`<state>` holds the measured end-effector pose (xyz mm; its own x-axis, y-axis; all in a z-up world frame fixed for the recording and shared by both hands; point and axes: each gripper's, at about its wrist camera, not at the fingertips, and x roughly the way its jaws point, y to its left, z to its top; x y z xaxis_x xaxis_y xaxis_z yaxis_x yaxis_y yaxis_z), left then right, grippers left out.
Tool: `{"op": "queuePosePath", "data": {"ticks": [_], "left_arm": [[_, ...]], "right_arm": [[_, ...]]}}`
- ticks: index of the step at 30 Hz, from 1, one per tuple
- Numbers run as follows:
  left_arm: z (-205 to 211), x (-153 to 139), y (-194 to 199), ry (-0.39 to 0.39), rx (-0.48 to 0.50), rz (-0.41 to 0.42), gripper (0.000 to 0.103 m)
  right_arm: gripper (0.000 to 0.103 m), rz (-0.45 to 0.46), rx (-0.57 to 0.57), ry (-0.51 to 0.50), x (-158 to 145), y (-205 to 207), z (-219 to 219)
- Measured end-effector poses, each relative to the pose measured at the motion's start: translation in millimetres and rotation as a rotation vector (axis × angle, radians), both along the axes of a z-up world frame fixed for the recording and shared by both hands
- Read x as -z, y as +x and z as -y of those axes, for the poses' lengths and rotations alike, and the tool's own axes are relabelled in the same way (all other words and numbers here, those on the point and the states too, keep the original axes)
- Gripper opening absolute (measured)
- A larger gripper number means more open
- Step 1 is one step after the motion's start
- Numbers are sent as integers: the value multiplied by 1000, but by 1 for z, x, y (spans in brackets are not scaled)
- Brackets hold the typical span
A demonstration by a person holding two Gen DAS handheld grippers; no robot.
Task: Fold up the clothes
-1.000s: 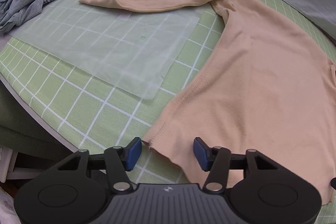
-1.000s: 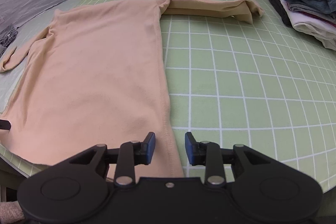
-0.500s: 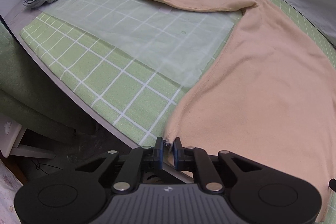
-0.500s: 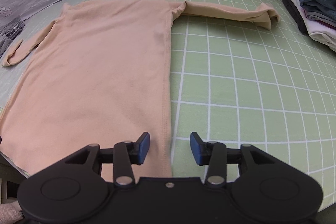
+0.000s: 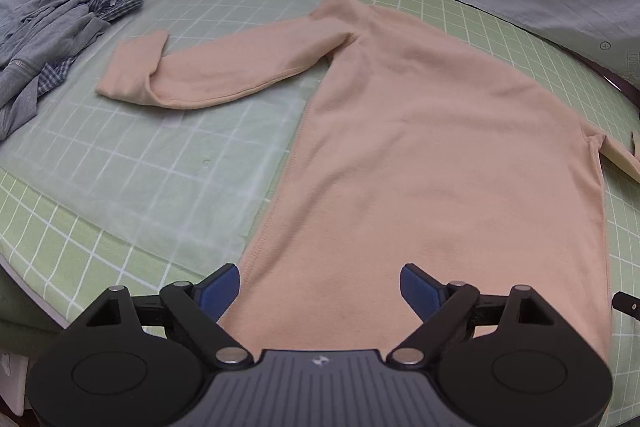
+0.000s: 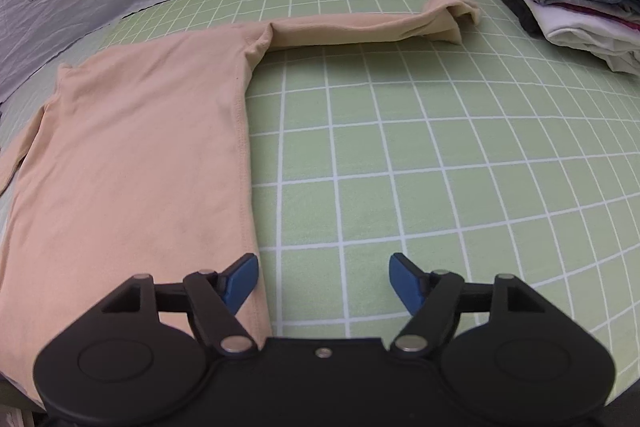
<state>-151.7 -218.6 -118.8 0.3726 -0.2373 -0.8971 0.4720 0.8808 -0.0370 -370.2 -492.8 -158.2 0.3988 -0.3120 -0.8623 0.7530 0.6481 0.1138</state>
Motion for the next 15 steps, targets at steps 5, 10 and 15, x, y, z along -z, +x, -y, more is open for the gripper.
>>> {"op": "queuePosePath", "data": {"ticks": [5, 10, 15], "left_arm": [[31, 12, 14, 28, 72, -27, 88], [55, 24, 41, 37, 86, -59, 88], [76, 30, 74, 34, 51, -79, 88]], "right_arm": [[77, 52, 135, 56, 2, 0, 33], [87, 151, 294, 97, 6, 1, 81], [90, 335, 523, 199, 12, -11, 147]]}}
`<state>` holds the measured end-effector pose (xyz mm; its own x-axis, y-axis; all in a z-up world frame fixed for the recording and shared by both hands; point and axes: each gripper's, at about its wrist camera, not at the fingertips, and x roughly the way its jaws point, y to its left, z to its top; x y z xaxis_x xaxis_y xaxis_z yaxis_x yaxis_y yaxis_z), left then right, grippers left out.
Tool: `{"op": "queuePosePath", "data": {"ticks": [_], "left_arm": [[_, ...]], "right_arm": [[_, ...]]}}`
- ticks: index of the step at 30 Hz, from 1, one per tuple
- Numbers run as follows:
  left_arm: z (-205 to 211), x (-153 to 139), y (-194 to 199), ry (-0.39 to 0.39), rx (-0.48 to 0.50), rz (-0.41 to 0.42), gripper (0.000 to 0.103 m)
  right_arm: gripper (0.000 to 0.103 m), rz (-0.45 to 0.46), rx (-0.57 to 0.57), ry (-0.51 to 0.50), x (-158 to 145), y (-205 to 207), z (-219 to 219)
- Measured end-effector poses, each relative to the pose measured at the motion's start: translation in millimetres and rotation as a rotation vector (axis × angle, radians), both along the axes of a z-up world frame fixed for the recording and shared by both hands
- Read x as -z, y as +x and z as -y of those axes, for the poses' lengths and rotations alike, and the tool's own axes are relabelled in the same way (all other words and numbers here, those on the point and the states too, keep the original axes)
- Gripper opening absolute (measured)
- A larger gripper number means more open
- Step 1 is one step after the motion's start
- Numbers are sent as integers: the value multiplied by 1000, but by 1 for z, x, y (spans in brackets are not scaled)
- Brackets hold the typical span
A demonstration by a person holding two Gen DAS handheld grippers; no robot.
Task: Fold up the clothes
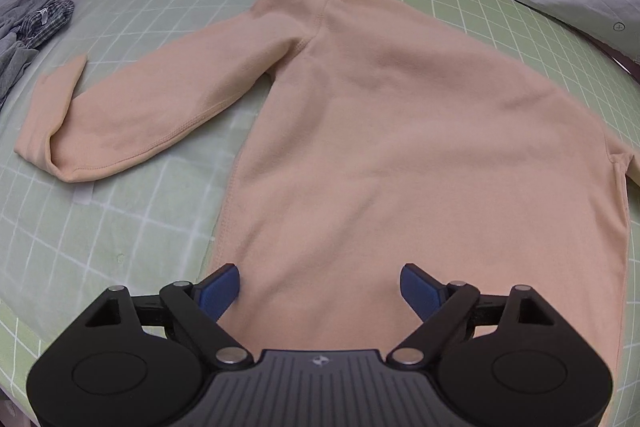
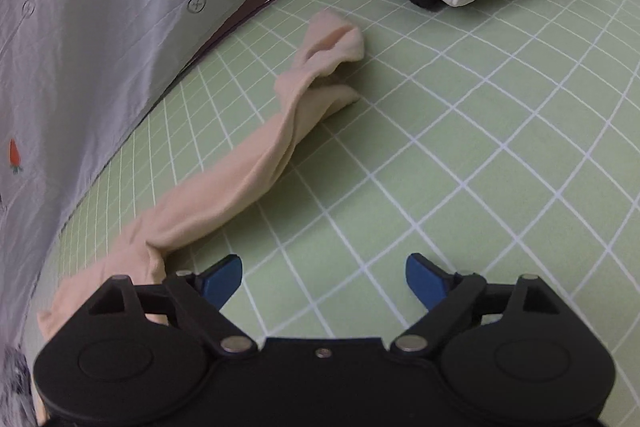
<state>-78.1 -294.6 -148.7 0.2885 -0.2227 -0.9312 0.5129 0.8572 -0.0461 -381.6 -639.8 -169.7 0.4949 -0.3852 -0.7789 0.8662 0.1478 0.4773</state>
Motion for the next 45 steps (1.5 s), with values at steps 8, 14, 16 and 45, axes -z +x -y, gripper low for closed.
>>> {"op": "queuePosePath", "data": {"ticks": [8, 14, 16, 45], "left_arm": [[26, 14, 2, 45, -30, 35, 100], [28, 16, 3, 56, -50, 31, 103], [30, 16, 5, 63, -46, 23, 103], [31, 19, 1, 48, -59, 45, 103]], "right_arm": [[84, 105, 129, 96, 2, -24, 67], [65, 139, 103, 59, 5, -6, 105], [65, 174, 129, 49, 5, 1, 113], [9, -301, 54, -363, -13, -53, 25]]}}
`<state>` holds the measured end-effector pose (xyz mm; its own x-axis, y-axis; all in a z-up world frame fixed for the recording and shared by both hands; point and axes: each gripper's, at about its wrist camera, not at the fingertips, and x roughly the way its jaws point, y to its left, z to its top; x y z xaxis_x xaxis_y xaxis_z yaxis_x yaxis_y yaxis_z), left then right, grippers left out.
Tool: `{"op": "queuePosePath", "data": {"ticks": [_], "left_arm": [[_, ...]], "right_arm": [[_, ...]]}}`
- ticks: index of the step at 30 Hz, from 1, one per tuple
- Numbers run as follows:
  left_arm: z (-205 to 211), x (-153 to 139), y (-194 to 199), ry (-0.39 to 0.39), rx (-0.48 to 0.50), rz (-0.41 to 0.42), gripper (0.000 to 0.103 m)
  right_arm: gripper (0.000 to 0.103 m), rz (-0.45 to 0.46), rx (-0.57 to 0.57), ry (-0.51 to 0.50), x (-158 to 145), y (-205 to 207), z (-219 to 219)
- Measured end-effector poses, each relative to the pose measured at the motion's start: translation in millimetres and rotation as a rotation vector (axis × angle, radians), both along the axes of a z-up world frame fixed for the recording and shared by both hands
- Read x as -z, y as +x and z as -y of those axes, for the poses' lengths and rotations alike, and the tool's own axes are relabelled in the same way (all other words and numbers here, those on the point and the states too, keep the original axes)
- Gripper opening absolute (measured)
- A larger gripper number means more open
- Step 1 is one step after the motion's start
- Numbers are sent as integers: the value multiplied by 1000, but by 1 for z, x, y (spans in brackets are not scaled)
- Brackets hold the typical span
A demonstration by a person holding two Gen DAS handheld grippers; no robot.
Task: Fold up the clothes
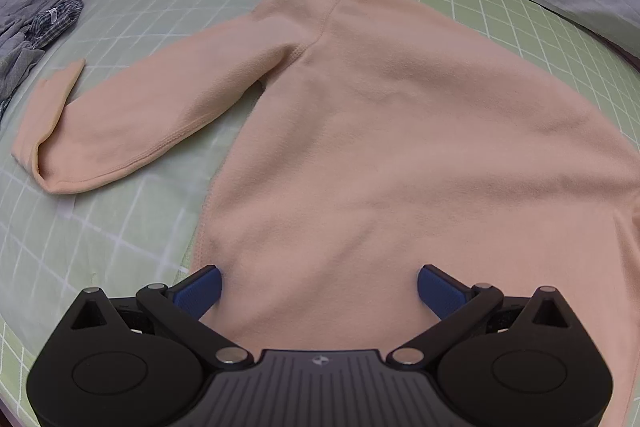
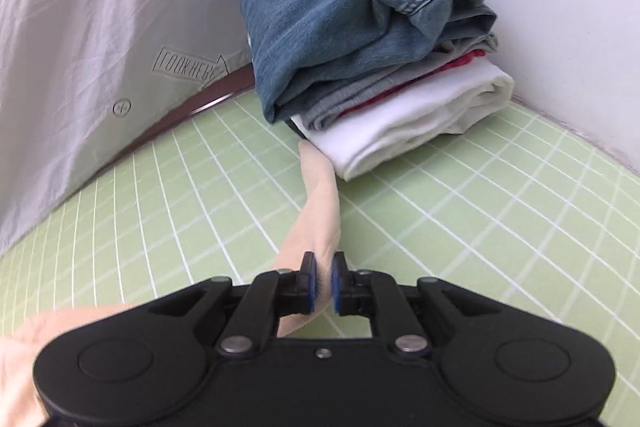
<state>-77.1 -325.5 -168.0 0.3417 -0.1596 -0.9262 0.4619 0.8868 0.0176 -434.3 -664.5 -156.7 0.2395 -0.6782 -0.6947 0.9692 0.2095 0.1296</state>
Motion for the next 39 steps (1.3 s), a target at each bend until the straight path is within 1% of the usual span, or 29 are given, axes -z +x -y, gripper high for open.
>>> {"op": "queuePosePath", "data": {"ticks": [2, 3, 4, 6, 8, 11, 12, 13, 14, 15, 18, 20, 21, 22, 24, 25, 27, 29, 30, 32, 33, 36, 39], "left_arm": [[0, 0, 0, -1, -2, 1, 103], [0, 0, -1, -1, -2, 2, 103], [0, 0, -1, -1, -3, 2, 103], [0, 0, 0, 0, -3, 1, 103], [-1, 0, 1, 0, -3, 2, 103], [-1, 1, 1, -2, -5, 5, 103], [-1, 1, 0, -3, -6, 6, 103], [-1, 1, -1, -4, -8, 8, 103], [-1, 1, -1, -5, -9, 10, 103], [-2, 1, -2, -6, -11, 13, 103], [-1, 1, -2, -7, -17, 16, 103], [-1, 1, -2, -7, -20, 16, 103], [-1, 1, -3, -7, -20, 17, 103], [-1, 1, -3, -7, -19, 17, 103], [-1, 0, -3, -8, -19, 17, 103], [-1, 0, -3, -8, -19, 17, 103], [-1, 0, -4, -8, -21, 18, 103], [-1, 0, -3, -9, -20, 19, 103], [-2, 0, -3, -10, -19, 20, 103], [-3, 0, -5, -11, -19, 21, 103], [-3, 0, -5, -12, -18, 21, 103], [-4, 0, -5, -13, -18, 21, 103], [-3, -1, -5, -13, -18, 22, 103]], "right_arm": [[12, -26, -17, 32, 9, -8, -14], [14, -21, -13, 59, 13, -14, -20], [15, 7, 5, 91, 16, -21, -22], [26, 61, 40, 124, 21, -26, -18], [34, 77, 63, 120, 23, -30, -13], [36, 113, 103, 140, 25, -33, 1], [29, 110, 114, 147, 25, -33, 6], [24, 94, 116, 144, 25, -29, 9], [13, 66, 107, 129, 23, -24, 11], [9, 16, 74, 88, 19, -15, 11], [7, -163, -73, -77, 6, 23, 4], [7, -285, -221, -193, 0, 52, -8], [7, -329, -289, -229, 0, 66, -16], [7, -347, -344, -236, 1, 76, -22], [10, -317, -431, -185, 6, 92, -30], [12, -301, -454, -150, 9, 97, -32], [21, -271, -465, -80, 14, 102, -34], [23, -222, -444, -51, 12, 98, -34], [29, -189, -433, -33, 10, 95, -33], [37, -55, -390, 18, 4, 79, -25], [39, 4, -367, 38, 0, 71, -21], [40, 104, -323, 62, -4, 56, -13], [39, 170, -300, 101, 0, 50, -3]]}}
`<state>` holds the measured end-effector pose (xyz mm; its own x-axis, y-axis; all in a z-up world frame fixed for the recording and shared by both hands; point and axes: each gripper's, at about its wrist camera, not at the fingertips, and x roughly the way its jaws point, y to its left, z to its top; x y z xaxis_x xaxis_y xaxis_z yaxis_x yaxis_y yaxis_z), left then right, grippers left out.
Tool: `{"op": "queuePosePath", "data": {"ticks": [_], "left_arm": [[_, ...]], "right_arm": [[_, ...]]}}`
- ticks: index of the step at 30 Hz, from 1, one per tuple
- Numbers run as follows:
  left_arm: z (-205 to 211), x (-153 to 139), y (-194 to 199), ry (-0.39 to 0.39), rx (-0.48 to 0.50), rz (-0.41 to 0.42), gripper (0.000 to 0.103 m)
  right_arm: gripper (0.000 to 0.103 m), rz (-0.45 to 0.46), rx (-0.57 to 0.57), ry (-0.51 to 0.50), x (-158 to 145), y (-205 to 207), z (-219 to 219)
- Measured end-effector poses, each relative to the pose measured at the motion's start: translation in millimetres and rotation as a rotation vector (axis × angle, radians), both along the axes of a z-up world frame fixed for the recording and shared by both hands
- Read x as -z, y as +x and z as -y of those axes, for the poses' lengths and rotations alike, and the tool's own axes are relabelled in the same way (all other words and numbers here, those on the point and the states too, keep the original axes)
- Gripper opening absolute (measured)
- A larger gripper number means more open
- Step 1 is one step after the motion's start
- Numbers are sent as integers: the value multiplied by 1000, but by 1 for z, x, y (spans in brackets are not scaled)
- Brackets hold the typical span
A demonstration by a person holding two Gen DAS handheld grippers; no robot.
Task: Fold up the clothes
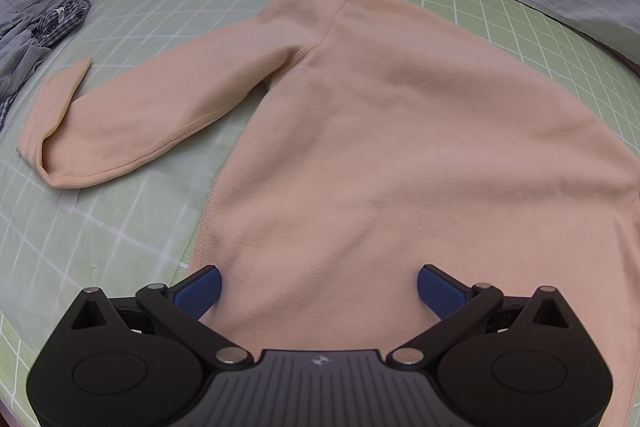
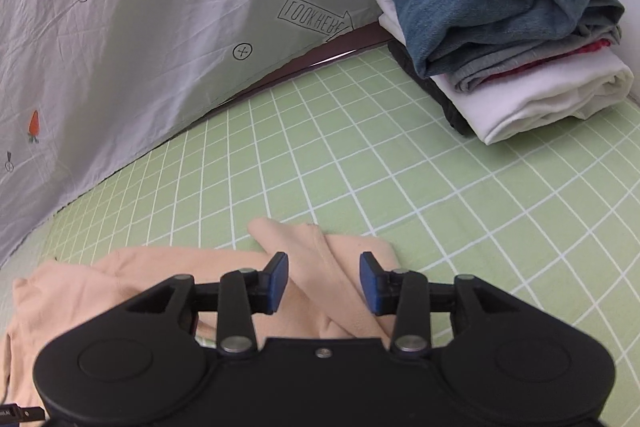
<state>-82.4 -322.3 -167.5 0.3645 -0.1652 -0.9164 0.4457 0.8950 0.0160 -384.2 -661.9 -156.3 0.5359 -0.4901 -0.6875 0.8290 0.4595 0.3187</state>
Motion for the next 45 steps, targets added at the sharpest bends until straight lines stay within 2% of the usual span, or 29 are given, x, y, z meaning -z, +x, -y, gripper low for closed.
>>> {"op": "queuePosePath", "data": {"ticks": [2, 5, 7, 11, 14, 18, 22, 25, 26, 27, 28, 29, 30, 31, 32, 34, 37, 45], "left_arm": [[0, 0, 0, 0, 0, 0, 103], [1, 0, 0, -1, -1, 2, 103], [1, 1, 0, -1, -1, 3, 103], [1, 1, -1, -3, 0, 6, 103], [0, 1, -1, -3, 1, 6, 103], [0, 1, -1, -4, 0, 6, 103], [0, 1, 0, -5, 1, 9, 103], [0, 1, 0, -5, 2, 10, 103], [0, 1, 0, -5, 2, 10, 103], [0, 1, 0, -6, 2, 10, 103], [0, 1, 1, -6, 2, 9, 103], [0, 1, 1, -7, 0, 9, 103], [0, 1, 1, -9, -2, 9, 103], [0, 1, 1, -10, -2, 11, 103], [0, 2, 2, -12, -3, 12, 103], [-1, 2, 4, -14, -8, 13, 103], [-3, 2, 10, -14, -28, 15, 103], [-4, 1, 14, -10, -35, 18, 103]], "right_arm": [[38, -20, -21, -2, 4, 6, 3], [37, -102, -52, -11, 13, 20, 6], [34, -130, -70, -7, 18, 27, 6], [3, -115, -39, -27, 16, 23, 3], [3, -128, 50, -92, 5, 9, 2], [3, -142, 278, -187, -18, -33, 1], [5, -240, 414, -133, -10, -71, 5], [17, -323, 449, -72, 7, -86, 5], [27, -345, 463, -71, 9, -89, 2], [46, -351, 475, -76, 9, -90, 0], [55, -347, 483, -84, 8, -90, -2], [71, -340, 486, -95, 6, -89, -3], [83, -331, 475, -112, 3, -85, -3], [89, -323, 454, -130, 0, -79, -2], [102, -311, 422, -152, -4, -72, -2], [103, -277, 303, -192, -10, -53, 0], [103, -251, 112, -181, -9, -15, 7], [103, -229, -285, -184, 10, 114, -7]]}}
